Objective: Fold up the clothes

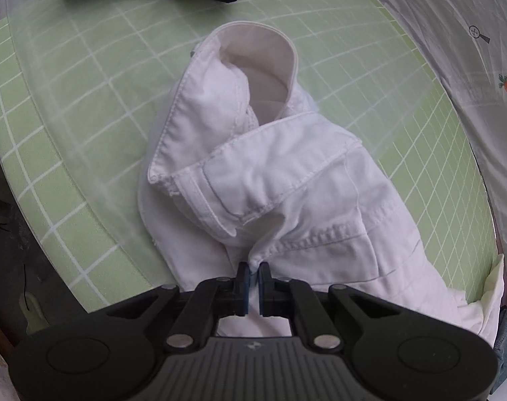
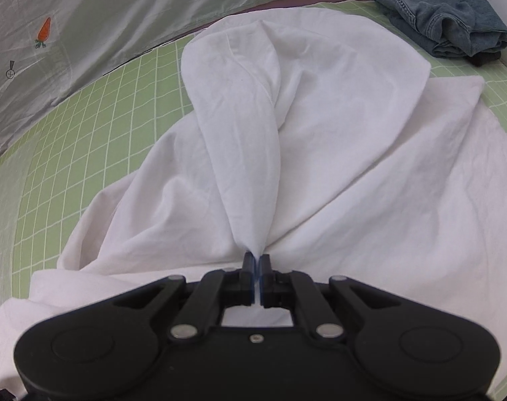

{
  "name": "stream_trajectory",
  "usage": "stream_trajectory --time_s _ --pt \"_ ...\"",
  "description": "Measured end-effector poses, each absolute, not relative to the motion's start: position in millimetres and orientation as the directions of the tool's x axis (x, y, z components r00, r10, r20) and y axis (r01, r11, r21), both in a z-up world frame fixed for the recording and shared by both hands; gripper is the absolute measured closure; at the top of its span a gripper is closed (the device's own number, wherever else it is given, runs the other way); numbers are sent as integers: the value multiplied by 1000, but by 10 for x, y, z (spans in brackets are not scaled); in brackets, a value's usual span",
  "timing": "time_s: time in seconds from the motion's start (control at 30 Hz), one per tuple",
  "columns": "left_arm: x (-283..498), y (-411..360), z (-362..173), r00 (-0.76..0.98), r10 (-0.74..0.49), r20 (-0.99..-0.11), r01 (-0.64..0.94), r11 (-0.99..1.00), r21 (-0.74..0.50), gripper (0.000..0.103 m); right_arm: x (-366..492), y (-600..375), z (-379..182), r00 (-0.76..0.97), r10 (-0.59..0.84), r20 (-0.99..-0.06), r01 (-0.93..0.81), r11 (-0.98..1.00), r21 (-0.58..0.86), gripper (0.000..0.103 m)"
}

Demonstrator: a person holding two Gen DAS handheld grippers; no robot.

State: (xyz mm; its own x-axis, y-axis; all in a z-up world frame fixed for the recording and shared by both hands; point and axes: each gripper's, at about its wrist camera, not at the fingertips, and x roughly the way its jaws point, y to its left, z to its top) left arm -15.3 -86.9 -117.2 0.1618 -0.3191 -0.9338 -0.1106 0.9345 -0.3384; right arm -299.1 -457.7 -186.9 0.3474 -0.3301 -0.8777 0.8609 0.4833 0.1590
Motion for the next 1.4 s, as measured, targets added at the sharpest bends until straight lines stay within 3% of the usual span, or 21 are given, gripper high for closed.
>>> stream_trajectory --time_s 0.17,0.33,0.53,0.63,0.83,0.87,0.93,1.13,1.3,1.4 --pt "-140 -907 -930 187 -324 -927 -6 944 -331 93 -2916 -4539 -1883 324 -342 -882 856 502 120 97" --pt "16 -816 -571 215 -410 -886 53 911 -409 90 -2878 -4500 -1920 298 -352 -888 860 503 89 95" --pt "367 -752 -214 303 -429 -851 103 903 -418 71 -2861 -4478 -1917 276 -368 -888 880 468 80 95" --pt "628 -825 -324 288 -408 -867 98 913 -397 57 -2886 -4481 -1913 266 -375 -888 900 428 89 91" --pt "1022 -1181 -753 188 -361 -914 162 929 -333 49 -2956 -4482 -1909 248 -390 -887 931 350 106 78" --pt "1057 -1233 -804 178 -355 -918 182 929 -323 47 -2963 -4478 -1911 245 -392 -887 934 340 108 78" --pt "1119 -1364 -889 180 -329 -927 243 928 -282 31 -2951 -4468 -1907 238 -396 -887 938 330 104 78" --pt "1213 -1658 -1144 -1 -321 -947 421 859 -292 20 -2873 -4461 -1906 203 -404 -892 948 310 75 77" --pt "1133 -1583 -1207 -135 -393 -910 467 784 -408 22 -2888 -4478 -1919 190 -403 -895 957 278 79 72" --pt "994 -1525 -1195 -144 -410 -900 498 756 -425 35 -2891 -4491 -1935 186 -400 -897 963 256 86 72"
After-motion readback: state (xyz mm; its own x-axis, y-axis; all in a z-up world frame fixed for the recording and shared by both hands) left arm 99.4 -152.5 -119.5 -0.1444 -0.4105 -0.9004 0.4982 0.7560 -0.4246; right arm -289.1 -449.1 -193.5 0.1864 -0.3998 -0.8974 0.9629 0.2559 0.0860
